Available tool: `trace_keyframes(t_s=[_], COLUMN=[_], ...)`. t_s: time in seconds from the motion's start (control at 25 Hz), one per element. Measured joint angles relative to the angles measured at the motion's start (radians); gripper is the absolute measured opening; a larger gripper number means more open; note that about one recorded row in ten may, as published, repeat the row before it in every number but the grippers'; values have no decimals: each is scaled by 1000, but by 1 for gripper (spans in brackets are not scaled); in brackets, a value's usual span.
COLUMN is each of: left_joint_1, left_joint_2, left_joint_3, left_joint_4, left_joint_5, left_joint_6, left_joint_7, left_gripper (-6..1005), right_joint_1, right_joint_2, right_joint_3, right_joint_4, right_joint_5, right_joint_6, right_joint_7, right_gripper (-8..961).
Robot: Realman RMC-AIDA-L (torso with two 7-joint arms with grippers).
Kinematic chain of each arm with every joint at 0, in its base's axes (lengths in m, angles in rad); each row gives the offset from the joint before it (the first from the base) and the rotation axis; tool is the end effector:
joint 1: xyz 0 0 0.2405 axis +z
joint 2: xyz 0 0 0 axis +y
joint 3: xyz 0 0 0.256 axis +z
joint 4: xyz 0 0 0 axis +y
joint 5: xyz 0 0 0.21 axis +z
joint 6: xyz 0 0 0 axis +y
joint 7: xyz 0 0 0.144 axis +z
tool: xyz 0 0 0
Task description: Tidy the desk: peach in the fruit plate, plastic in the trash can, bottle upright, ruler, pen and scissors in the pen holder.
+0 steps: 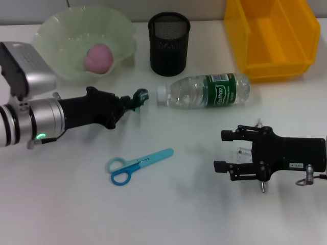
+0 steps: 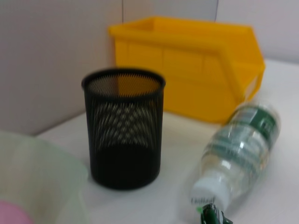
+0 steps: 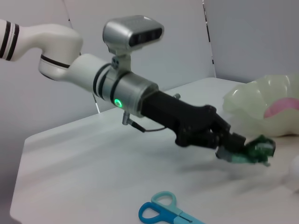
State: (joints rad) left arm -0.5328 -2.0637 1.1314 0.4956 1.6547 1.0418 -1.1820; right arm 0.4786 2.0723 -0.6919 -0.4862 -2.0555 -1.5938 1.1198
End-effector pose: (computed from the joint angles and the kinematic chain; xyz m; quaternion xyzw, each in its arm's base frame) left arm -0.2784 0.3569 -0.0525 -0.9423 -0.1875 -0.1479 0.2346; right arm 0.2873 0.2864 -0.0316 -0.9528 0.1725 0.2340 0.0878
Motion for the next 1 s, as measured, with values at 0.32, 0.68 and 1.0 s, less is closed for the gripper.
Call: trace_keyframes(t_s=[0.32, 0.68, 1.0], left_joint_1=[6, 5, -7], left_joint_2=[10, 15, -3], left_joint_3=[-136, -136, -96], left_joint_4=[18, 11, 9], left_joint_5=[-1, 4, 5], left_joint_6=[244, 464, 551], left_joint_7=[-70, -102, -102], left_gripper=[25, 23, 21], right_joint_1=[-3, -23, -28], right_joint_2=[0, -15, -23], right_joint_3=[17, 97, 133], right_joint_4=[0, -6, -15], right_joint_5=[2, 2, 3], right_joint_6=[-18, -141, -259], right_joint_7=[0, -6, -8], right_gripper=[829, 828, 828])
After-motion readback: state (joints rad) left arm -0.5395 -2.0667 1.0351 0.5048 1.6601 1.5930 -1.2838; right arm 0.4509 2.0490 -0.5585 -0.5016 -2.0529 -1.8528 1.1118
